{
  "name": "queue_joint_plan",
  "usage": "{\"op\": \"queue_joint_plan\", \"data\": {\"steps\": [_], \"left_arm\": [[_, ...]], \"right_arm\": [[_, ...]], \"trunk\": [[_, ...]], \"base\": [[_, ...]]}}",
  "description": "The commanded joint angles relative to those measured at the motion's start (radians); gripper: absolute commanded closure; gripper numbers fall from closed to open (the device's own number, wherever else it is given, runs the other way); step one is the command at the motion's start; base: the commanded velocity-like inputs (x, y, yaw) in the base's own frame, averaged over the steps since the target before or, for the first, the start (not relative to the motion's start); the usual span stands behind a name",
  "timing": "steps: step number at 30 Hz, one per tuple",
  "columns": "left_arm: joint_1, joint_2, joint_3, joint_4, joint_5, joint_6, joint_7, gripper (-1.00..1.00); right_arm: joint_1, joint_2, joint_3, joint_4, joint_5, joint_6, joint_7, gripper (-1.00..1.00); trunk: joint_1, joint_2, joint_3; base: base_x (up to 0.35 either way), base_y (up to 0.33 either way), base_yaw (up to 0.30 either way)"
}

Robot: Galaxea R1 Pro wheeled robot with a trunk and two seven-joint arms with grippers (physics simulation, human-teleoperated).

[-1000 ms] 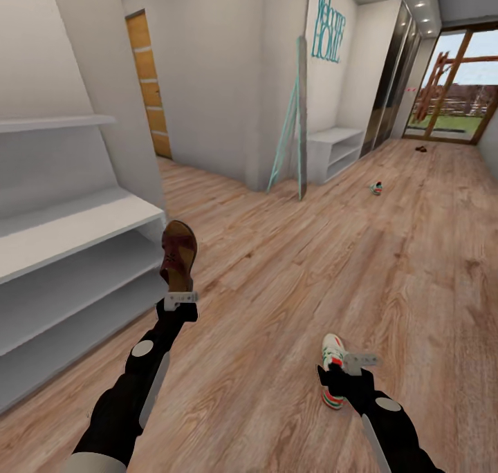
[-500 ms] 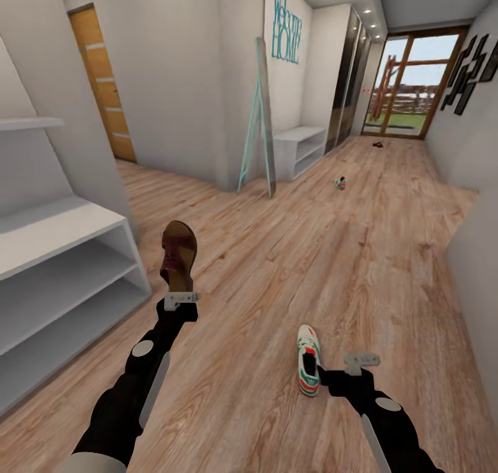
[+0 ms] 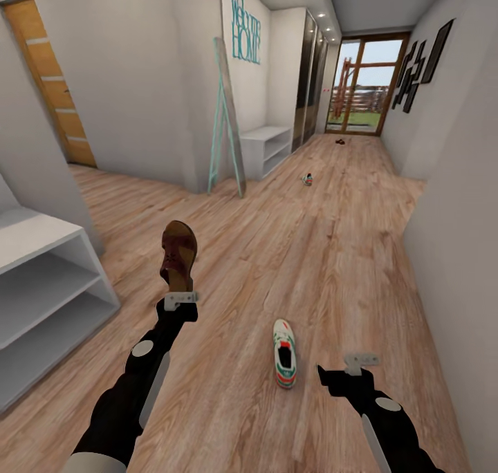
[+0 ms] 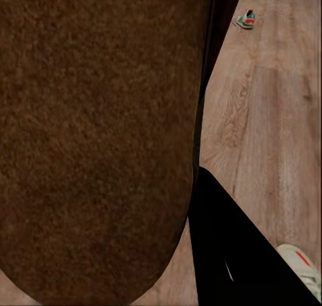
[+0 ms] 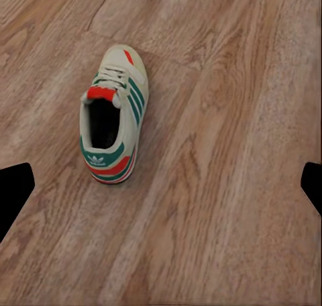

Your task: Pick up the two gym shoes and the two sandals from the corridor floor and place them onto the hallstand (shoe rack) in the corridor, making sure they are on the rack and not on the floor. Arrange them so the two gym shoes are next to each other and the two sandals are next to each other.

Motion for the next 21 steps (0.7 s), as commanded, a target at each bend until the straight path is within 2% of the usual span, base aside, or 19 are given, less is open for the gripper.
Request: {"op": "queue_joint_plan", "data": {"steps": [1, 6, 15, 21], "left_arm": [[0.0, 0.0, 0.001, -0.002, -0.004, 0.006, -0.005, 1.0], [0.0, 0.0, 0.001, -0.002, -0.004, 0.006, -0.005, 1.0], [0.0, 0.0, 0.001, -0.002, -0.003, 0.008, -0.004, 1.0], [0.0, 0.0, 0.001, -0.002, -0.003, 0.008, -0.005, 1.0]], "right_arm": [[-0.001, 0.0, 0.0, -0.001, -0.001, 0.005, 0.0, -1.0], [-0.001, 0.0, 0.002, 0.0, 0.0, 0.005, 0.0, -1.0], [-0.001, 0.0, 0.003, 0.0, 0.0, 0.005, 0.0, -1.0], [-0.001, 0.0, 0.003, 0.0, -0.001, 0.005, 0.0, -1.0]], "trunk": [[0.0, 0.0, -0.001], [0.0, 0.0, -0.001], [0.0, 0.0, -0.001], [0.0, 0.0, -0.001]], "base": [[0.0, 0.0, -0.284], [0.0, 0.0, -0.091], [0.003, 0.002, -0.005], [0.153, 0.142, 0.0]]}}
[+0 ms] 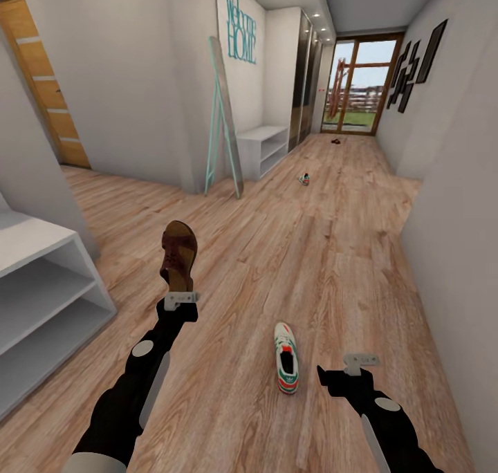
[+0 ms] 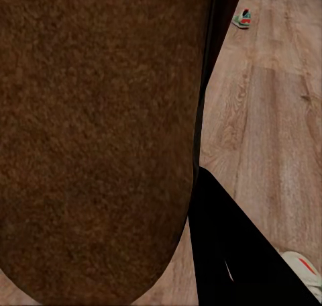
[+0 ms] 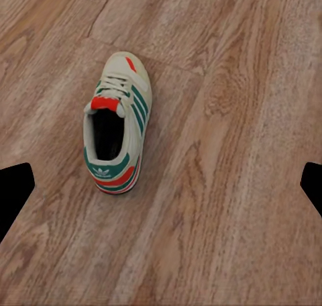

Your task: Pick up the two gym shoes and the two sandals from the corridor floor and place them onto the hallstand (shoe rack) in the corridor, making sure they are on the rack and not on the floor. Arrange them so the two gym shoes are next to each other and the two sandals are next to each other.

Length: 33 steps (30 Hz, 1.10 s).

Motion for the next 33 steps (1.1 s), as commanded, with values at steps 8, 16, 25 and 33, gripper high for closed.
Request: {"op": "queue_joint_plan", "data": {"steps": [8, 16, 25, 33], "left_arm": [[0.0, 0.0, 0.001, -0.001, -0.003, 0.007, -0.003, 1.0], [0.0, -0.001, 0.001, -0.001, -0.003, 0.007, -0.003, 1.0], [0.0, -0.001, 0.001, -0.001, -0.003, 0.007, -0.003, 1.0], [0.0, -0.001, 0.0, -0.002, -0.004, 0.008, -0.003, 1.0]], "right_arm": [[0.0, 0.0, 0.0, -0.002, -0.001, 0.006, 0.0, -1.0], [0.0, 0.0, 0.001, -0.001, -0.001, 0.006, 0.0, -1.0], [0.0, 0.0, 0.002, -0.002, 0.0, 0.006, 0.0, -1.0], [0.0, 0.0, 0.001, -0.002, 0.0, 0.006, 0.0, -1.0]], "trunk": [[0.0, 0.0, -0.001], [0.0, 0.0, -0.001], [0.0, 0.0, -0.001], [0.0, 0.0, -0.001]], "base": [[0.096, 0.025, 0.0], [0.326, 0.12, 0.0], [0.255, 0.201, 0.0], [0.027, 0.022, -0.063]]}}
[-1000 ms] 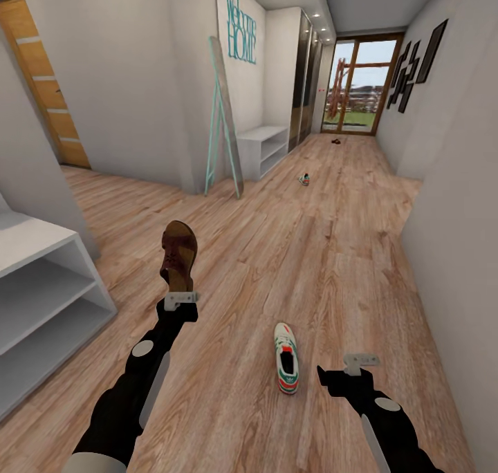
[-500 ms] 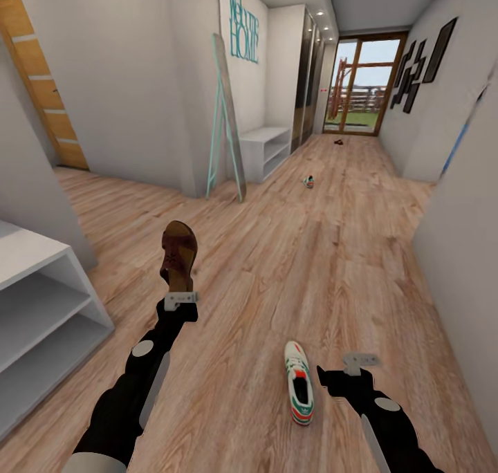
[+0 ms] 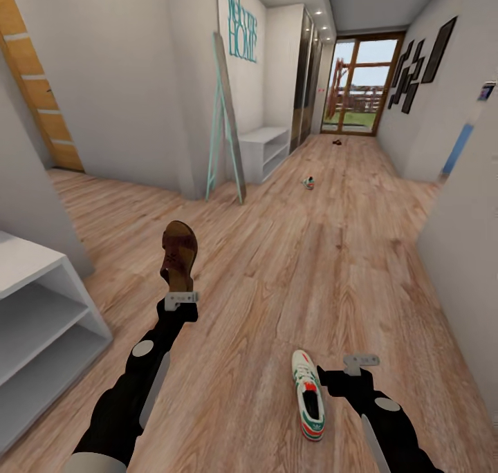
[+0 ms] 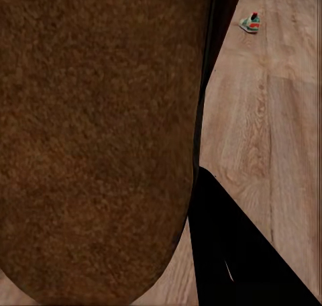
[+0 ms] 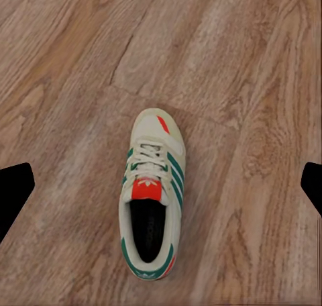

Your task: Pick up the two gym shoes and the two sandals from the corridor floor and place them onto the hallstand (shoe rack) in the corridor, making sure they are on the rack and not on the floor. Arrange them so the two gym shoes are next to each other and the two sandals are next to each other.

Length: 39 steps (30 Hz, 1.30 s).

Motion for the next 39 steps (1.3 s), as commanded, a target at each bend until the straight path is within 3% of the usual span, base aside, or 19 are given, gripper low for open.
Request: {"op": "queue_joint_plan", "data": {"steps": [1, 6, 12, 17, 19, 26, 30, 39], "left_arm": [[0.0, 0.0, 0.001, -0.002, -0.004, 0.007, -0.004, 1.0], [0.0, 0.0, -0.008, -0.006, -0.005, 0.01, -0.004, 1.0], [-0.002, -0.018, -0.055, -0.059, -0.005, 0.025, -0.004, 1.0], [-0.009, -0.022, -0.07, -0.13, -0.006, 0.187, -0.005, 1.0], [-0.01, -0.022, -0.071, -0.14, -0.008, 0.235, -0.006, 1.0], [-0.011, -0.02, -0.072, -0.183, -0.011, 0.272, -0.005, 1.0], [-0.011, -0.019, -0.072, -0.192, -0.011, 0.274, -0.004, 1.0], [-0.011, -0.019, -0.091, -0.194, -0.01, 0.275, -0.004, 1.0]], "right_arm": [[-0.001, 0.0, 0.0, -0.001, -0.001, 0.005, 0.0, -1.0], [-0.001, 0.0, 0.001, 0.0, 0.0, 0.005, 0.0, -1.0], [-0.001, 0.0, 0.001, 0.004, 0.001, -0.003, -0.002, -1.0], [-0.001, 0.001, 0.002, 0.054, 0.005, -0.063, -0.003, -1.0], [-0.001, 0.001, 0.003, 0.129, 0.006, -0.136, -0.004, -1.0], [-0.001, 0.001, 0.002, 0.359, 0.01, -0.306, -0.005, -1.0], [-0.001, 0.0, 0.004, 0.378, 0.01, -0.327, -0.005, -1.0], [-0.001, 0.001, 0.004, 0.381, 0.01, -0.331, -0.003, -1.0]], "trunk": [[0.0, 0.0, -0.001], [0.0, 0.0, -0.001], [0.0, 0.0, -0.001], [0.0, 0.0, -0.001], [0.0, 0.0, -0.001], [0.0, 0.0, -0.001], [0.0, 0.0, -0.001], [0.004, -0.002, -0.039]], "base": [[0.02, 0.001, -0.244], [0.138, 0.095, -0.229], [0.084, 0.063, -0.031], [0.007, 0.005, -0.003], [0.001, 0.001, -0.001], [0.0, 0.0, 0.0], [0.0, 0.0, 0.0], [0.0, 0.0, 0.032]]}}
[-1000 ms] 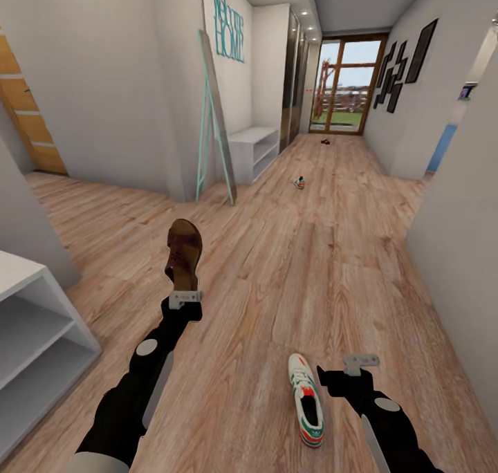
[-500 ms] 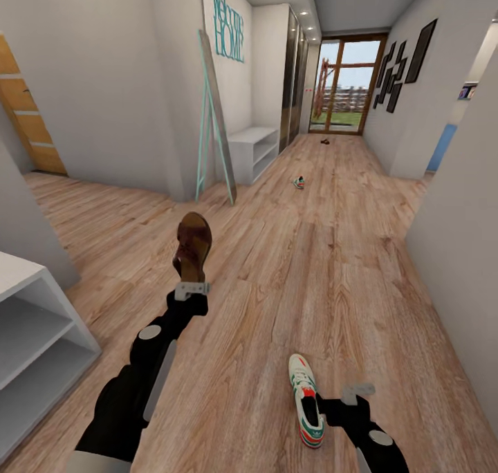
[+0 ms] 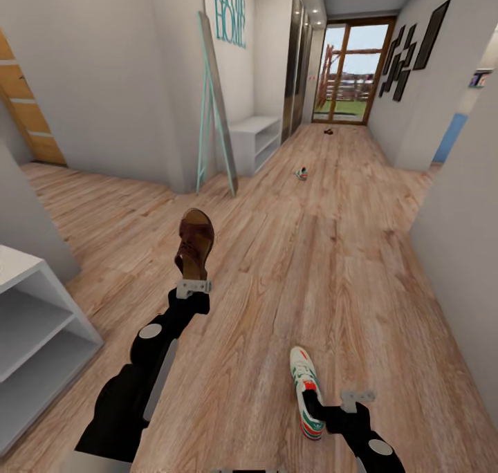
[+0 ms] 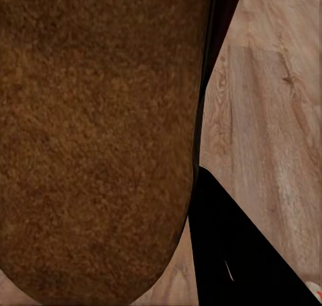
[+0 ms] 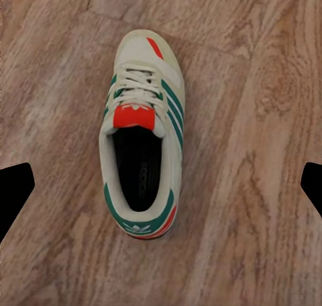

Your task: Pick up the two gym shoes and the two sandals from the corridor floor and place them onto the hallstand (shoe rack) in the corridor, making sure they are on the rack and not on the floor. Arrange them so the two gym shoes are next to each other and the two sandals are next to each other.

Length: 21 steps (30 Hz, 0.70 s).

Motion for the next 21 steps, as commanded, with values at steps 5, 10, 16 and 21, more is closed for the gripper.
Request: {"op": "queue_joint_plan", "data": {"steps": [5, 10, 16, 21], "left_arm": [[-0.001, -0.001, -0.032, -0.001, -0.006, 0.005, -0.005, 1.0], [-0.001, -0.002, -0.043, -0.001, -0.006, 0.005, -0.005, 1.0], [-0.001, -0.002, -0.044, -0.015, -0.006, 0.004, -0.005, 1.0], [-0.001, -0.002, -0.044, -0.017, -0.006, 0.003, -0.005, 1.0]], "right_arm": [[0.0, -0.001, 0.0, -0.004, 0.0, 0.006, 0.0, -1.0], [0.0, 0.0, 0.0, -0.004, 0.0, 0.006, 0.0, -1.0], [0.0, -0.001, 0.0, -0.005, -0.001, 0.006, 0.0, -1.0], [0.0, -0.001, -0.001, -0.006, -0.003, 0.006, 0.0, -1.0]], "trunk": [[0.002, -0.002, -0.026], [0.004, -0.003, -0.052], [0.007, -0.004, -0.083], [0.009, -0.005, -0.105]], "base": [[0.0, 0.0, 0.147], [0.0, 0.0, 0.162], [0.0, 0.0, 0.144], [0.0, 0.0, 0.004]]}}
